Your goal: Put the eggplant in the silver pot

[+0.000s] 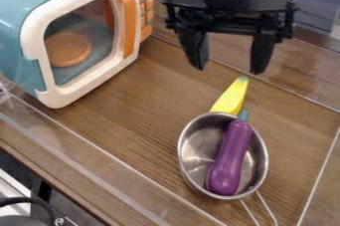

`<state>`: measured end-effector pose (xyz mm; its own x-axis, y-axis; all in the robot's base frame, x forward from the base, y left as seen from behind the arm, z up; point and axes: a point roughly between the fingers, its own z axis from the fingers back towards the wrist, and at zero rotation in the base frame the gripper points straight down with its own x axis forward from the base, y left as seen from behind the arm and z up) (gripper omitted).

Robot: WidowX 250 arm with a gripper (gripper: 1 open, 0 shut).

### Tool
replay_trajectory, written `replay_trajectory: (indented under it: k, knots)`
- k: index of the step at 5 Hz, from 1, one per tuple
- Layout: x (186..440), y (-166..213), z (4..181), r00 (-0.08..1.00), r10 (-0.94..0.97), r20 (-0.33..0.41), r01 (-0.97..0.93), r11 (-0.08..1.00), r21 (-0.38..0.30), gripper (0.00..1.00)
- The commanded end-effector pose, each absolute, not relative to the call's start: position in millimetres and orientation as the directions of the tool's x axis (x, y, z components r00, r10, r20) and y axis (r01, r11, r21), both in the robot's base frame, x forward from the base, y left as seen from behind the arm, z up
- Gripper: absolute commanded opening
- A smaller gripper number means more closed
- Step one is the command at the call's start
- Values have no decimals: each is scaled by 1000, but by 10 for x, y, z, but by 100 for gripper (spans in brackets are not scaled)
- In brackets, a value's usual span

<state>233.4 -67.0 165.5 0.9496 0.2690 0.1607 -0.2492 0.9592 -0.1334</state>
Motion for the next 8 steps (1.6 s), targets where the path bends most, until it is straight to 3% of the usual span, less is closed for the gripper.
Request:
replay_trajectory:
  k: [1, 4, 6, 8]
  knots:
    - [2403, -558, 1700, 947, 249, 203, -224, 965, -139, 100]
    - [2493, -545, 1576, 975, 41, 216, -15, 993, -121, 100]
    - [2448, -730, 1613, 972, 78, 221, -53, 992, -115, 100]
    - [2498, -693, 1530, 977, 38, 212, -15, 994, -107, 100]
